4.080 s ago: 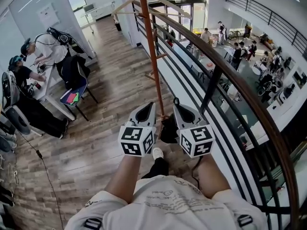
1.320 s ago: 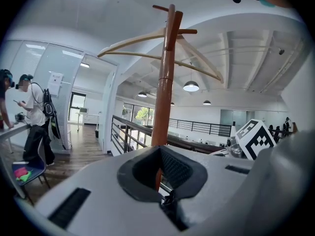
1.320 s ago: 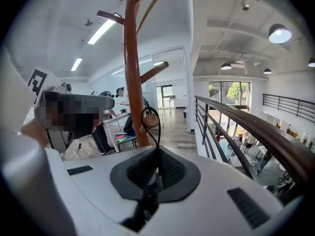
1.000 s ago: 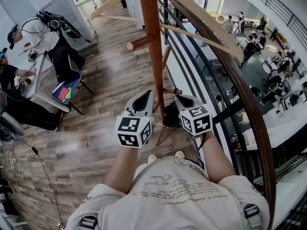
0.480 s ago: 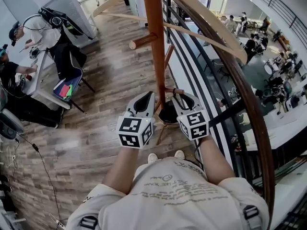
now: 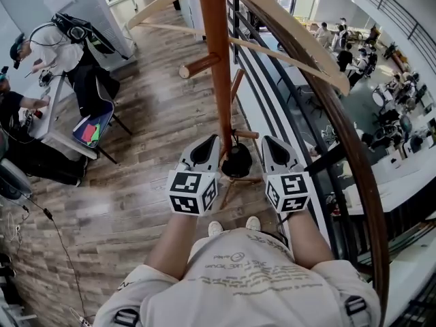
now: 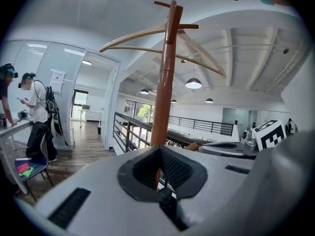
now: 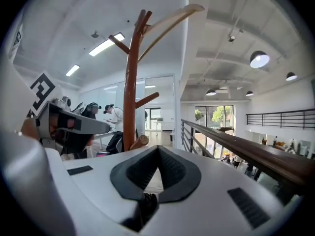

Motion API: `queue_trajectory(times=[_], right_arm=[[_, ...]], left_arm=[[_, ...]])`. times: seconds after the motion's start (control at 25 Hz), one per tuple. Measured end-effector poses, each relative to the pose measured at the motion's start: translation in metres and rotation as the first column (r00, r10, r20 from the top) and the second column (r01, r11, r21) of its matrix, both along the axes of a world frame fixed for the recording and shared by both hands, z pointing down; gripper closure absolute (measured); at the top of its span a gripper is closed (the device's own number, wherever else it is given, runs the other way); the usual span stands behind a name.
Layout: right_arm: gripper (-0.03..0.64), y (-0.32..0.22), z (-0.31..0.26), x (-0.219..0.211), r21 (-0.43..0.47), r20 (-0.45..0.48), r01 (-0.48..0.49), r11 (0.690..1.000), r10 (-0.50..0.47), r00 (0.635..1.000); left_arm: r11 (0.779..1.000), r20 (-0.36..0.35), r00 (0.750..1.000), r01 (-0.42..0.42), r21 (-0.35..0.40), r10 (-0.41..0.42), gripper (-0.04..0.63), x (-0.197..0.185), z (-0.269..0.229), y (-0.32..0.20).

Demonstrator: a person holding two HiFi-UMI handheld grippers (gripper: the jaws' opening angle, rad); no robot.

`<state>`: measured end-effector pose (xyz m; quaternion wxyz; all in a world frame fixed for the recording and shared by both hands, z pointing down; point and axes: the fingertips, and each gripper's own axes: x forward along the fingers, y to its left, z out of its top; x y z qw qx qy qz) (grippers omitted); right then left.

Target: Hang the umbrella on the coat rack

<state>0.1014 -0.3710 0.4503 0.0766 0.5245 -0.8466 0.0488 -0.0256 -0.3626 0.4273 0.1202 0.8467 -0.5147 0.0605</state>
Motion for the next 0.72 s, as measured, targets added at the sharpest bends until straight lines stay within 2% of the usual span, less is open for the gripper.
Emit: queue_trajectory(times=[0.16, 0.32, 0.72], right_arm=[[0.617, -0.002, -0.024, 0.03, 0.042, 0.042, -0.102, 0.994, 0.1, 0.994], [0.617, 0.005, -0.041, 0.052, 0.075, 0.069, -0.161, 0.984, 0.156, 0.985], [0.617, 0.007, -0.032, 0.068, 0.072, 0.035, -0.196, 0.978, 0.194, 0.98]], left_arm=[[1.0, -0.002, 1.0, -0.009, 0.005, 0.009, 0.598, 0.008, -0.002, -0.004], [1.0, -0.004, 1.0, -0.02, 0.008, 0.02, 0.599, 0.01, -0.003, -0.001], [1.0, -0.004, 1.0, -0.027, 0.013, 0.027, 0.6, 0.016, -0.003, -0.003]])
